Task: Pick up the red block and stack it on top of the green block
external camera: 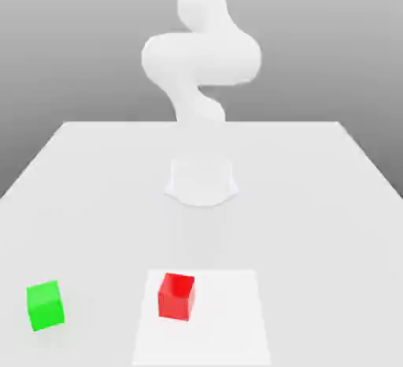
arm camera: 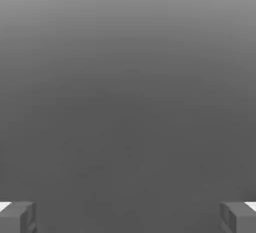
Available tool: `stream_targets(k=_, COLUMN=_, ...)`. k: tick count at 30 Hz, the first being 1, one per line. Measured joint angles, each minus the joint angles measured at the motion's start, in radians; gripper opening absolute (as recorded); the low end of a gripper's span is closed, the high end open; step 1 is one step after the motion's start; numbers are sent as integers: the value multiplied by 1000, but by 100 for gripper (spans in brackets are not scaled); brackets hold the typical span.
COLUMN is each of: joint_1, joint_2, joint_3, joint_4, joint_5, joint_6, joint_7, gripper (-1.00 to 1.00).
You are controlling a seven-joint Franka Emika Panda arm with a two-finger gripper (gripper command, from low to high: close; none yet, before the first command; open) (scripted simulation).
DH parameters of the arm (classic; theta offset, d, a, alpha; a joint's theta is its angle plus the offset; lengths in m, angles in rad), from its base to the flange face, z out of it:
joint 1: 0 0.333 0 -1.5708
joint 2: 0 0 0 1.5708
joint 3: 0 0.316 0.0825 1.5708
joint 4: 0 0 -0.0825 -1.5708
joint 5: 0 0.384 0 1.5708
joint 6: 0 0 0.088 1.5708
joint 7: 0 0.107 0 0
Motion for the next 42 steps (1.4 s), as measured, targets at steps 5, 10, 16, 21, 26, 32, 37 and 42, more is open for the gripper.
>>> stream_targets(k=5, joint_1=-33, joint_2=193, joint_3=10, joint_4=-102, joint_5=-26, joint_6=109, joint_7=39, gripper=0)
stream_targets(k=10, joint_1=-60, joint_2=375, joint_3=9, joint_4=-198, joint_5=-42, joint_6=213, joint_7=70, gripper=0)
stream_targets(k=16, joint_1=-74, joint_2=592, joint_3=-8, joint_4=-315, joint_5=-35, joint_6=338, joint_7=89, gripper=0)
stream_targets(k=21, joint_1=-83, joint_2=772, joint_3=-11, joint_4=-386, joint_5=10, joint_6=452, joint_7=72, gripper=0)
stream_targets(k=26, joint_1=-83, joint_2=952, joint_3=-10, joint_4=-367, joint_5=16, joint_6=604, joint_7=69, gripper=0)
stream_targets(k=32, joint_1=-84, joint_2=973, joint_3=-9, joint_4=-364, joint_5=13, joint_6=621, joint_7=72, gripper=-100)
stream_targets(k=37, joint_1=-87, joint_2=882, joint_3=-6, joint_4=-377, joint_5=14, joint_6=544, joint_7=72, gripper=-100)
stream_targets(k=42, joint_1=-128, joint_2=761, joint_3=-26, joint_4=-372, joint_5=16, joint_6=416, joint_7=128, gripper=-100)
